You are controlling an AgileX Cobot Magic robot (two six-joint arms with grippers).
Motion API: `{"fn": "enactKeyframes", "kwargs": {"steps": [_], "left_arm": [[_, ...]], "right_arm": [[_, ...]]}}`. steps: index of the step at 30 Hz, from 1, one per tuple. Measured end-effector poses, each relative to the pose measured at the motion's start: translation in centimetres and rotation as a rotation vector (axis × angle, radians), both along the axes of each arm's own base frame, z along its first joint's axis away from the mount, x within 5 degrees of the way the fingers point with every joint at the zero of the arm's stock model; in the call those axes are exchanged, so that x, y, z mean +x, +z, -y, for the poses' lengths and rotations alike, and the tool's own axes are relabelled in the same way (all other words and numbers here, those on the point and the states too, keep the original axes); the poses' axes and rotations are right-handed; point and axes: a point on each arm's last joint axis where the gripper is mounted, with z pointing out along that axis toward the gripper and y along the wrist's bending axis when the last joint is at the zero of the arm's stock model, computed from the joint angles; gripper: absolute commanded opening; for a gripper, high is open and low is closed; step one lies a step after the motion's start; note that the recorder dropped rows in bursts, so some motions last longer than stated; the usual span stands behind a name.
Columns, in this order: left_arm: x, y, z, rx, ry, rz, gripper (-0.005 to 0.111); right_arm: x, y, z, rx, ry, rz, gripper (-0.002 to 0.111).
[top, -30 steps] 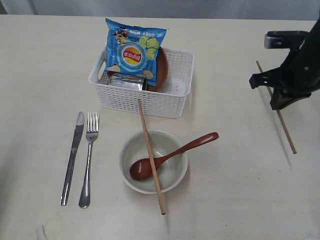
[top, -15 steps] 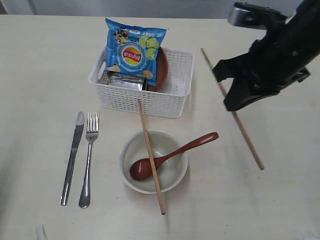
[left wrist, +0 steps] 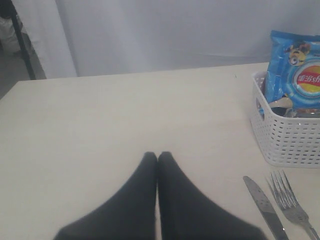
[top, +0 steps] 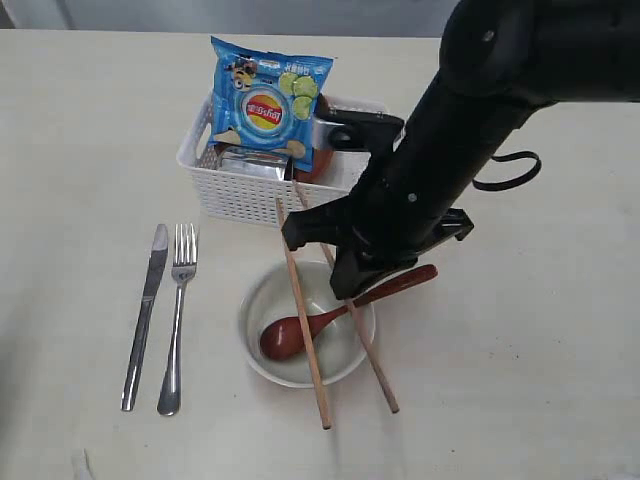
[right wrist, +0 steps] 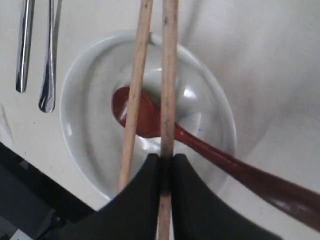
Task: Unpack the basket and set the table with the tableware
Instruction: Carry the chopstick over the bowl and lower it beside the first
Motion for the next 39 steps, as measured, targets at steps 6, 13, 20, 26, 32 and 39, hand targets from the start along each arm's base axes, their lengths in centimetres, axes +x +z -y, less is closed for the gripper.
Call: {"fn": "enactKeyframes", "kwargs": {"steps": [6, 13, 20, 26, 32, 39], "left_arm": [[0.0, 0.0, 0.0, 0.0, 0.0, 0.0, 0.0], [0.0, 0.0, 0.0, 0.0, 0.0, 0.0, 0.0], [0.0, 0.0, 0.0, 0.0, 0.0, 0.0, 0.0], [0.0, 0.0, 0.0, 0.0, 0.0, 0.0, 0.0], [0.0, 0.0, 0.0, 0.0, 0.0, 0.0, 0.0], [0.0, 0.0, 0.0, 0.0, 0.0, 0.0, 0.0]], "right_arm": [[0.5, -0.9, -0.4, 0.005, -0.023, 0.013, 0.0], [-1.3, -0.9, -1.5, -0.009, 0.083, -0.032, 0.0], [-1.7, -0.9, -2.1, 0.001, 0.1, -0.016, 0.0], [-1.6, -0.9, -2.1, -0.004, 0.093, -0.004, 0.0], [-0.9, -1.3, -1.3, -0.105, 0.029, 0.045, 0.0], [-0.8, -1.2, -1.5, -0.087, -0.035, 0.041, 0.0]]}}
